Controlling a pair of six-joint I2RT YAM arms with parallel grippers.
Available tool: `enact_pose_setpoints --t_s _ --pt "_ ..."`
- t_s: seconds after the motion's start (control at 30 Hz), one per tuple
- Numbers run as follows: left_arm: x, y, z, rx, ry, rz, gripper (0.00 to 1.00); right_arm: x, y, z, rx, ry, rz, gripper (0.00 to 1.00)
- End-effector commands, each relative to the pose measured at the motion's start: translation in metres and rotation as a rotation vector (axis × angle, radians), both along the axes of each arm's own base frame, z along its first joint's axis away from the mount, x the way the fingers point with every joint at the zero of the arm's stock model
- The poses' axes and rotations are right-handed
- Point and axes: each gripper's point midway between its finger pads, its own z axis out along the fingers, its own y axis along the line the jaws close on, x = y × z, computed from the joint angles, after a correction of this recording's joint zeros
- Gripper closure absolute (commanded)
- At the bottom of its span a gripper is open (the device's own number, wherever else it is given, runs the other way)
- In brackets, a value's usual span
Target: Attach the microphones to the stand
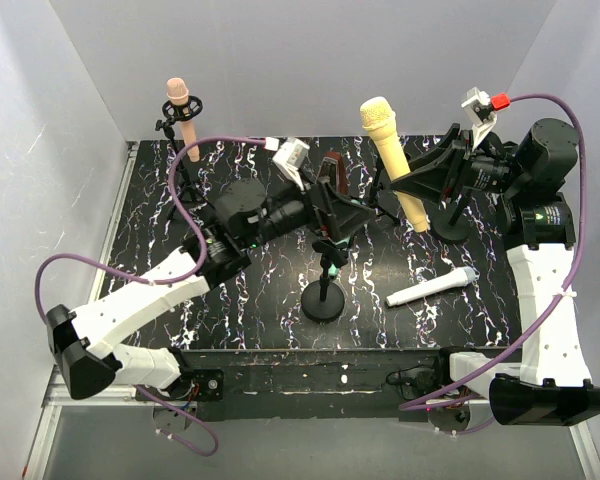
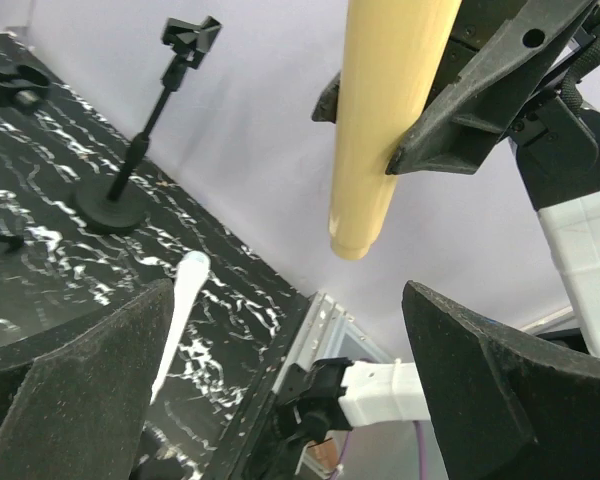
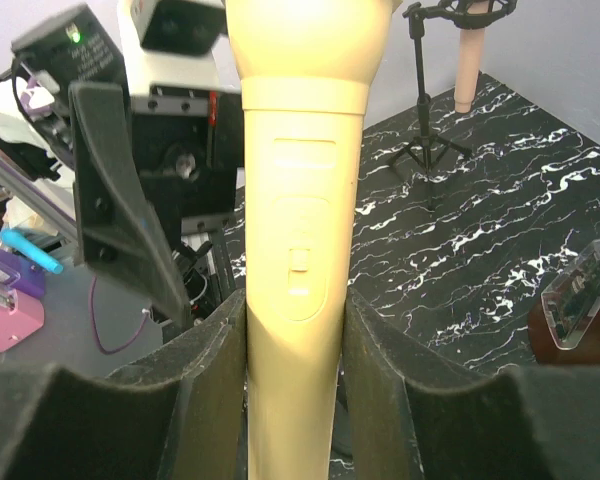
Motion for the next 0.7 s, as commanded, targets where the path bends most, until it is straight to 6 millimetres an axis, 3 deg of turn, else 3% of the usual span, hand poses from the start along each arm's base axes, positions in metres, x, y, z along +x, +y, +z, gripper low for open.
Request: enact_pose_setpoints --t_s 0.0,0.23,0.37,0.43,0.53,0.67 --pt "-0.005 -0.023 0.034 -0.151 -0.016 0.013 0.02 0.006 0.0 0.011 0.038 0.002 -0.018 0.99" --pt "-0.007 -0.066 0.027 -0.24 0.052 0.001 0.02 0.008 0.0 0.004 0.053 0.027 -0.016 0.99" --pt "-0.005 -0.08 0.026 -0.238 0.048 0.024 0.04 0.006 0.0 0.001 0.056 0.036 -0.016 0.99" --pt "-0.003 -0.082 0.024 -0.236 0.042 0.043 0.1 0.005 0.0 0.001 0.058 0.038 -0.014 0.99" --pt "0.0 -0.085 0.021 -0.247 0.038 0.054 0.33 0.005 -0.001 0.001 0.066 0.039 -0.012 0.99" --pt "0.0 -0.088 0.023 -0.271 0.028 0.043 0.32 0.005 -0.001 -0.004 0.072 0.052 -0.009 0.99"
